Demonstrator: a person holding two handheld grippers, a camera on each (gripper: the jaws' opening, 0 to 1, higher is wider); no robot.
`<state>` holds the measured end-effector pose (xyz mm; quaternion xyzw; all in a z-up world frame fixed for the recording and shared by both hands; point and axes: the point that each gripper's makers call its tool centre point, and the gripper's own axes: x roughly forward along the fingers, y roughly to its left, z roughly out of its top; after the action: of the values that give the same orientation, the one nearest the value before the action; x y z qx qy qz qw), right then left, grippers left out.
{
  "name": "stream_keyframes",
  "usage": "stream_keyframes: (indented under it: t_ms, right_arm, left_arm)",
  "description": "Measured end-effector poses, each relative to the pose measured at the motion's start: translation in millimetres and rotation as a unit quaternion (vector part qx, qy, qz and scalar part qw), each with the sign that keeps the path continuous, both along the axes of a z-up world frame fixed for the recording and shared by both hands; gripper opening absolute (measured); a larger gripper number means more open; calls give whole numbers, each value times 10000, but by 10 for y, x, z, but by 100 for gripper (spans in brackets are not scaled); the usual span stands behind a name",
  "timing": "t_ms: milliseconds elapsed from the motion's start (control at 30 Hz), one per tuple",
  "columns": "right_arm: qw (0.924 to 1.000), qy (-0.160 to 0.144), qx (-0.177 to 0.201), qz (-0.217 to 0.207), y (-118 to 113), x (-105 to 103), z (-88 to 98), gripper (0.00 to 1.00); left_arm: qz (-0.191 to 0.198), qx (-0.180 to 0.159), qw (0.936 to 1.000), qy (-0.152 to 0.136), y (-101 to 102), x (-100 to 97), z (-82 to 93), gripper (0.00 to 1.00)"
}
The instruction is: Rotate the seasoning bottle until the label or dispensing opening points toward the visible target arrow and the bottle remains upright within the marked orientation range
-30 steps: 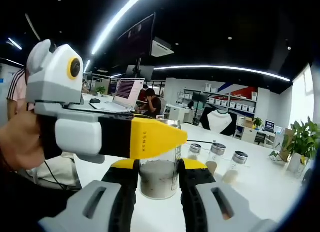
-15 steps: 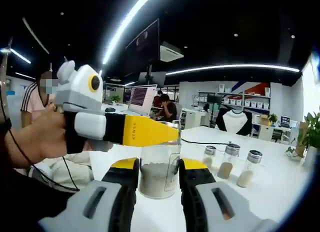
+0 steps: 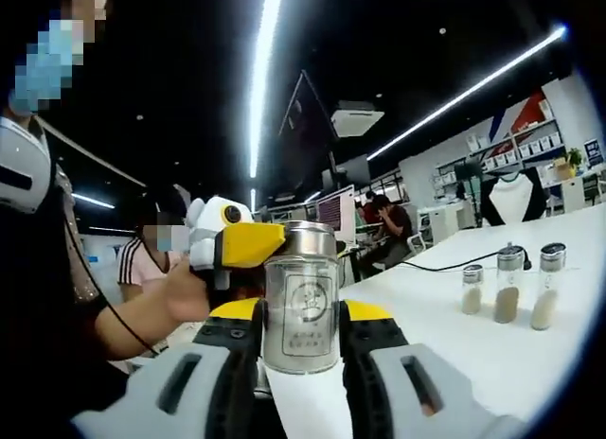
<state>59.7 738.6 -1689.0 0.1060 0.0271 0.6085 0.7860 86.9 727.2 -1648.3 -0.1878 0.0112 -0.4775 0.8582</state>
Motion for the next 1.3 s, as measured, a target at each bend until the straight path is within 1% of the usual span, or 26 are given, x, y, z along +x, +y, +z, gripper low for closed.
stream_keyframes:
  t_ms: [100, 200, 233, 367, 433, 467, 500, 600, 700, 767, 800, 833, 1033, 1067, 1133, 1200, 1233, 1267, 1300]
  right_arm:
    - [9997, -125, -156, -145, 15, 6, -28, 28]
    - [9981, -316, -364, -385, 13, 49, -53, 28]
    - [9962, -433, -535, -541, 20, 81, -77, 28]
    - [9927, -519, -697, -832, 46, 144, -101, 28]
    - [9899, -581, -771, -1041, 51, 186, -101, 28]
    - [9874, -626, -841, -1185, 50, 218, -103, 28]
    - [9864, -639, -874, -1237, 50, 229, -105, 28]
    - [9750, -877, -1194, -1656, 38, 317, -121, 28]
    - [9693, -963, -1334, -1827, 61, 342, -128, 28]
    - [9641, -1071, -1450, -1950, 64, 367, -138, 28]
    - [9602, -1107, -1533, -2056, 53, 392, -153, 28]
    - [9585, -1139, -1563, -2095, 52, 401, -158, 28]
    - [9508, -1200, -1772, -2240, 35, 437, -191, 28]
    - [9508, -1194, -1786, -2234, 34, 441, -195, 28]
    - [9538, -1091, -1757, -2179, 22, 446, -207, 29]
    - [9548, -1120, -1777, -2104, 15, 440, -212, 29]
    - [9555, -1123, -1773, -2072, 6, 436, -213, 29]
    - [9590, -1129, -1716, -1954, 10, 425, -207, 29]
    - [9645, -1031, -1626, -1807, 27, 393, -204, 29]
  left_arm:
    - [74, 3, 10000, 14, -9, 19, -33, 33]
    - [195, -102, 9997, 96, 14, 58, -55, 33]
    - [257, -111, 9996, 107, 14, 71, -67, 33]
    - [543, -121, 9984, 104, 27, 140, -85, 34]
    - [672, -137, 9976, 108, 42, 165, -84, 34]
    - [773, -147, 9968, 105, 54, 182, -84, 34]
    - [850, -128, 9963, 88, 57, 193, -84, 34]
    - [1186, 12, 9929, 16, 82, 237, -100, 33]
    - [1446, 129, 9894, -41, 98, 256, -111, 34]
    - [1685, 347, 9850, -151, 119, 276, -134, 34]
    - [1720, 359, 9844, -137, 104, 266, -138, 34]
    - [1776, 405, 9831, -173, 106, 270, -140, 34]
    - [1955, 398, 9799, -59, 148, 298, -177, 34]
    - [1959, 426, 9797, -68, 144, 295, -180, 34]
    - [1937, 492, 9798, -110, 137, 285, -180, 33]
    - [1863, 546, 9809, -119, 133, 281, -179, 33]
    - [1772, 553, 9826, -97, 139, 282, -185, 33]
    - [1698, 485, 9843, -50, 154, 283, -184, 33]
    - [1643, 446, 9854, -15, 165, 279, -184, 32]
